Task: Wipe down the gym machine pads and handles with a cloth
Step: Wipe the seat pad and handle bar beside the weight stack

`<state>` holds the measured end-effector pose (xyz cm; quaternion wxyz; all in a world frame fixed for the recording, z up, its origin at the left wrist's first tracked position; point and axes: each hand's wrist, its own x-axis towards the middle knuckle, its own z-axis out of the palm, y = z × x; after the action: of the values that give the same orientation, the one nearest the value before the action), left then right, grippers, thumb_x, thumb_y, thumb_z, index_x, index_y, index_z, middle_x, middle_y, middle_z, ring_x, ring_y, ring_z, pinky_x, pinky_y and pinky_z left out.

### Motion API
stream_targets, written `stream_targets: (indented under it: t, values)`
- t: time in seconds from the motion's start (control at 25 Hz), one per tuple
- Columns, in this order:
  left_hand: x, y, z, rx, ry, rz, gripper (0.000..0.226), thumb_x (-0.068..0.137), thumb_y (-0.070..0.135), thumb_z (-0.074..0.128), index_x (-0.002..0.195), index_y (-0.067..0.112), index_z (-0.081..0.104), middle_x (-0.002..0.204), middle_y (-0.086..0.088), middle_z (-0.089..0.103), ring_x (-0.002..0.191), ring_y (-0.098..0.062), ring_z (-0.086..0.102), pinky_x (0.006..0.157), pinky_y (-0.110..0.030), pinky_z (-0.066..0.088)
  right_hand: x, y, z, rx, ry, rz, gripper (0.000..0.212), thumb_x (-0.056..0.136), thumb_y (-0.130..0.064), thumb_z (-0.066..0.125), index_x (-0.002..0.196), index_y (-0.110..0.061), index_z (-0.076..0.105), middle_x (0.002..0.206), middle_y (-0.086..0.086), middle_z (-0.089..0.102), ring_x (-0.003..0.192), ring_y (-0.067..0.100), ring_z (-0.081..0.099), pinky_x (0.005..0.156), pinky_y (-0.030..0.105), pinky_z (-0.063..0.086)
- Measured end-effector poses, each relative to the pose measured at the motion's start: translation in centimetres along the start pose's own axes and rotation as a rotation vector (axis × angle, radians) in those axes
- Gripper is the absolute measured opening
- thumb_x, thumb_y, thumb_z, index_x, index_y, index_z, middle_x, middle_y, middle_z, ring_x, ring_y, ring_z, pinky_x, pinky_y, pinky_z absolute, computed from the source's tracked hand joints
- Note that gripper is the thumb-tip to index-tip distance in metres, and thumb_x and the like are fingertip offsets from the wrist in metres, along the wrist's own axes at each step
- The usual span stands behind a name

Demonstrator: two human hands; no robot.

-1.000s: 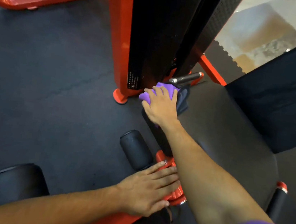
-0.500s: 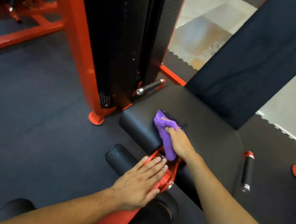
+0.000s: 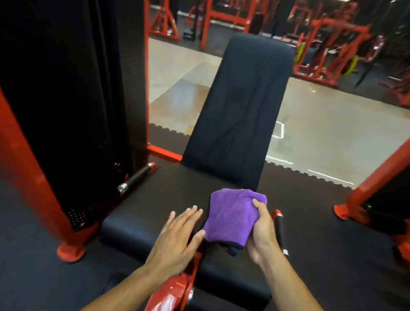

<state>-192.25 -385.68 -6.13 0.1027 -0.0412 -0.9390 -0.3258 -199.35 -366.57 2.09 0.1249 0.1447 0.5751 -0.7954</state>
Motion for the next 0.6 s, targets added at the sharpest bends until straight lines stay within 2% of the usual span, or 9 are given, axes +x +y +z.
stream_targets:
  t: [0.12,0.24,0.32,0.44,0.6]
  values:
    - [4.7,2.7,1.3,-0.061,0.004,0.022,0.076,0.098,0.065,0.018,0.161,0.026,0.030,0.168,0.009,0.026,0.154,0.003,0.013,0.124,-0.020,-0.009,0.5,-2.6,-2.8,0.052,0.063,-0.017,0.040,0.103,-0.040,0.044,0.117,-0.010,0.068,0.108,0.009,0.076,0.109,0.030,0.069,0.103,0.050,0.051]
    - [10.0,5.2,3.4,-0.094,-0.015,0.000,0.065,0.103,0.058,0.028,0.161,0.027,0.030,0.167,0.011,0.026,0.153,0.004,0.015,0.122,-0.015,-0.011,3.3,-4.9,-6.3,0.120,0.091,-0.009,0.041,0.103,-0.040,0.043,0.119,-0.012,0.069,0.110,0.010,0.076,0.103,0.029,0.071,0.094,0.048,0.054]
    - [14.5,6.7,4.3,-0.097,-0.002,-0.036,0.058,0.108,0.051,0.034,0.161,0.028,0.029,0.167,0.013,0.027,0.153,0.004,0.015,0.121,-0.014,-0.011,6.0,-6.7,-8.4,0.176,0.072,-0.002,0.041,0.104,-0.038,0.040,0.120,-0.013,0.069,0.113,0.011,0.075,0.104,0.029,0.071,0.096,0.048,0.053]
    - [21.6,9.7,4.8,-0.087,0.062,-0.101,0.056,0.108,0.045,0.040,0.161,0.028,0.030,0.166,0.015,0.028,0.152,0.004,0.016,0.124,-0.018,-0.007,10.3,-10.9,-11.7,0.257,0.002,0.014,0.041,0.105,-0.034,0.038,0.123,-0.013,0.068,0.120,0.015,0.072,0.113,0.033,0.067,0.105,0.051,0.046]
    - [28.1,16.4,4.1,-0.076,0.085,-0.138,0.057,0.109,0.044,0.040,0.162,0.027,0.028,0.166,0.013,0.029,0.151,0.005,0.016,0.128,-0.027,-0.002,11.9,-18.5,-15.0,0.263,-0.022,-0.026,0.041,0.105,-0.037,0.036,0.125,-0.021,0.069,0.116,0.008,0.074,0.110,0.028,0.069,0.100,0.046,0.048]
